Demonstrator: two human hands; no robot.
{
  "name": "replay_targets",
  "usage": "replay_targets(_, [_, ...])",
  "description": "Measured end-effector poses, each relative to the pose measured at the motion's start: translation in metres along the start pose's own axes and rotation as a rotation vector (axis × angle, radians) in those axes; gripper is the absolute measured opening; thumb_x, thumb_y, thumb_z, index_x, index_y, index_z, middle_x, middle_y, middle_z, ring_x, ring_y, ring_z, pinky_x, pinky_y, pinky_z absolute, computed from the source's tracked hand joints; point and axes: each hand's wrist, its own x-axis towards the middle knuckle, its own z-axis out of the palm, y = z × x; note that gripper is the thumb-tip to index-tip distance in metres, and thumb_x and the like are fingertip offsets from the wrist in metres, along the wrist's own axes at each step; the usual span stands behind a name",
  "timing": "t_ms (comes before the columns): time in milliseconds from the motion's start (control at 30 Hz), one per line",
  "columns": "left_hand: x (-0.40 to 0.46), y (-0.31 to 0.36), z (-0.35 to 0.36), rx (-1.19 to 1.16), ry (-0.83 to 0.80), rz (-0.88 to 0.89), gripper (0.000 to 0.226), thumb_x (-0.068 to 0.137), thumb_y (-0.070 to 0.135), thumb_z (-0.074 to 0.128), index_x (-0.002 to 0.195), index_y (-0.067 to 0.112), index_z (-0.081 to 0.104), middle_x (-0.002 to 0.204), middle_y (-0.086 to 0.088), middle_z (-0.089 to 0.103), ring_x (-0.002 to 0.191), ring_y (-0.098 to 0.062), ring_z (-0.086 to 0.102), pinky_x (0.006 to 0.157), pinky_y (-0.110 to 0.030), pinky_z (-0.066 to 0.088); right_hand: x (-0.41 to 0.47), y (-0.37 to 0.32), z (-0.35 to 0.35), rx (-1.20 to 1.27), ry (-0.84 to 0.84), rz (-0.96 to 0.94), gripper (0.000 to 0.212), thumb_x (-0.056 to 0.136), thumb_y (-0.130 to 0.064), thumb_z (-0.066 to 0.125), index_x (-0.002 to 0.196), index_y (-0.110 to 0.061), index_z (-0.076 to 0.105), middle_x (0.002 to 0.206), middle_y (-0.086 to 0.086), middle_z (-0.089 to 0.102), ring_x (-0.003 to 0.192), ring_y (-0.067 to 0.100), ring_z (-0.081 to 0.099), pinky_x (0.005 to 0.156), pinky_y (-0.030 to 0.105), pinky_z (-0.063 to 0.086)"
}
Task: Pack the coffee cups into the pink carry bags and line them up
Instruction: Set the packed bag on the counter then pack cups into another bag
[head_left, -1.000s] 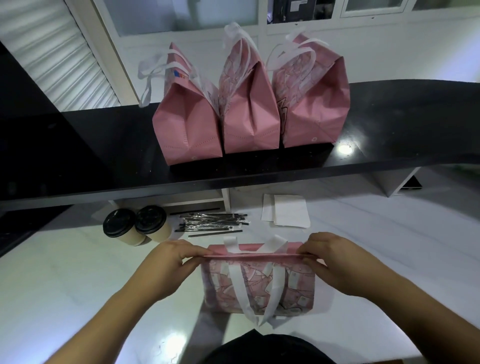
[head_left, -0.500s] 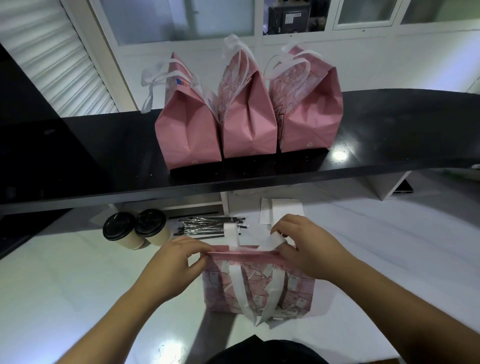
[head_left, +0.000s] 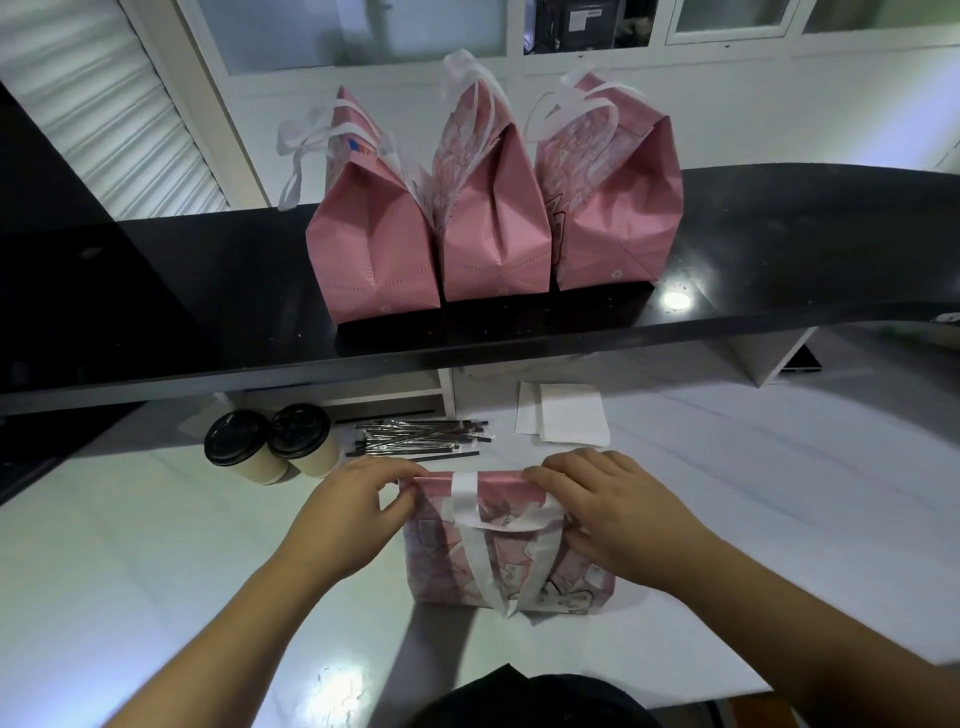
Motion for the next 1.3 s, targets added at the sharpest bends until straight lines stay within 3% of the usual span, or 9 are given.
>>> replay_targets(200, [0.001,0.007,0.002,-0.048,0.006,-0.04,0.026,0.096,0.029,0.066,0.11,0.05,0.074,0.098,0.043,0.064,0.097,0.011,0.059,0.075,-0.013,0.044,0.005,-0.01,-0.007,0.049,0.067,0.109,0.05,0.074,-0.019,0.085,0.12,-0.027,0.069,0.108,-0.007,0.072,0.095,0.018,0.067,0.08,0.033,0.058])
replay_targets(367, [0.007,0.027,0.002,-0.095,0.007,-0.015,0.032,0.096,0.033,0.065,0.112,0.06,0.066,0.101,0.056,0.055,0.102,0.019,0.053,0.071,-0.006,0.042,0.002,-0.001,-0.029,0.078,-0.066,0.177,0.038,0.091,-0.017,0.066,0.125,-0.031,0.07,0.111,-0.008,0.07,0.102,0.017,0.065,0.08,0.035,0.059])
replay_targets(533, [0.023,0.067,0.007,-0.226,0.029,0.095,0.043,0.097,0.034,0.065,0.135,0.051,0.056,0.131,0.042,0.046,0.114,0.017,0.052,0.082,0.001,0.043,-0.02,0.019,-0.069,0.094,-0.113,0.297,0.027,0.092,-0.02,0.06,0.113,-0.031,0.072,0.103,-0.01,0.068,0.089,0.014,0.063,0.076,0.032,0.058])
replay_targets(700, [0.045,0.129,0.014,-0.316,-0.004,0.229,0.045,0.094,0.036,0.063,0.134,0.052,0.049,0.134,0.028,0.045,0.12,0.002,0.055,0.087,-0.009,0.048,-0.053,0.058,-0.141,0.056,-0.048,0.497,0.007,0.091,-0.026,0.067,0.092,-0.028,0.073,0.082,-0.013,0.065,0.074,0.008,0.063,0.071,0.03,0.061])
replay_targets(867, [0.077,0.206,0.019,-0.36,-0.047,0.402,0.043,0.093,0.031,0.066,0.131,0.046,0.053,0.125,0.03,0.046,0.115,0.0,0.054,0.086,-0.01,0.044,-0.078,0.106,-0.226,0.086,0.106,0.652,0.013,0.091,-0.03,0.074,0.079,-0.032,0.071,0.066,-0.012,0.066,0.059,0.007,0.066,0.053,0.023,0.059])
replay_targets(967, [0.101,0.253,0.017,-0.39,-0.079,0.475,0.041,0.093,0.042,0.061,0.131,0.051,0.049,0.125,0.032,0.046,0.117,0.001,0.054,0.088,-0.009,0.045,-0.078,0.135,-0.27,0.047,0.226,0.695,0.012,0.092,-0.031,0.073,0.08,-0.029,0.075,0.066,-0.011,0.068,0.058,0.007,0.065,0.052,0.02,0.056])
replay_targets(1033, [0.119,0.282,0.017,-0.44,-0.097,0.477,0.041,0.091,0.048,0.058,0.129,0.059,0.047,0.128,0.032,0.047,0.119,0.001,0.055,0.092,-0.014,0.05,-0.072,0.155,-0.295,0.016,0.313,0.701,0.018,0.091,-0.028,0.069,0.075,-0.025,0.073,0.064,-0.009,0.067,0.056,0.011,0.062,0.05,0.029,0.053])
replay_targets(1167, [0.157,0.327,0.022,-0.481,-0.121,0.455,0.048,0.085,0.056,0.058,0.131,0.061,0.047,0.127,0.037,0.049,0.121,0.007,0.055,0.098,-0.018,0.051,-0.043,0.202,-0.327,-0.058,0.389,0.729,0.036,0.092,-0.023,0.061,0.057,-0.017,0.054,0.06,0.005,0.058,0.053,0.021,0.052,0.046,0.028,0.032])
replay_targets(1300, [0.196,0.355,0.03,-0.531,-0.149,0.366,0.067,0.079,0.063,0.06,0.143,0.054,0.042,0.146,0.018,0.051,0.123,0.016,0.051,0.105,-0.021,0.05,-0.004,0.249,-0.337,-0.045,0.44,0.791,0.032,0.093,-0.02,0.061,0.063,-0.012,0.055,0.062,0.007,0.055,0.055,0.021,0.051,0.047,0.027,0.032])
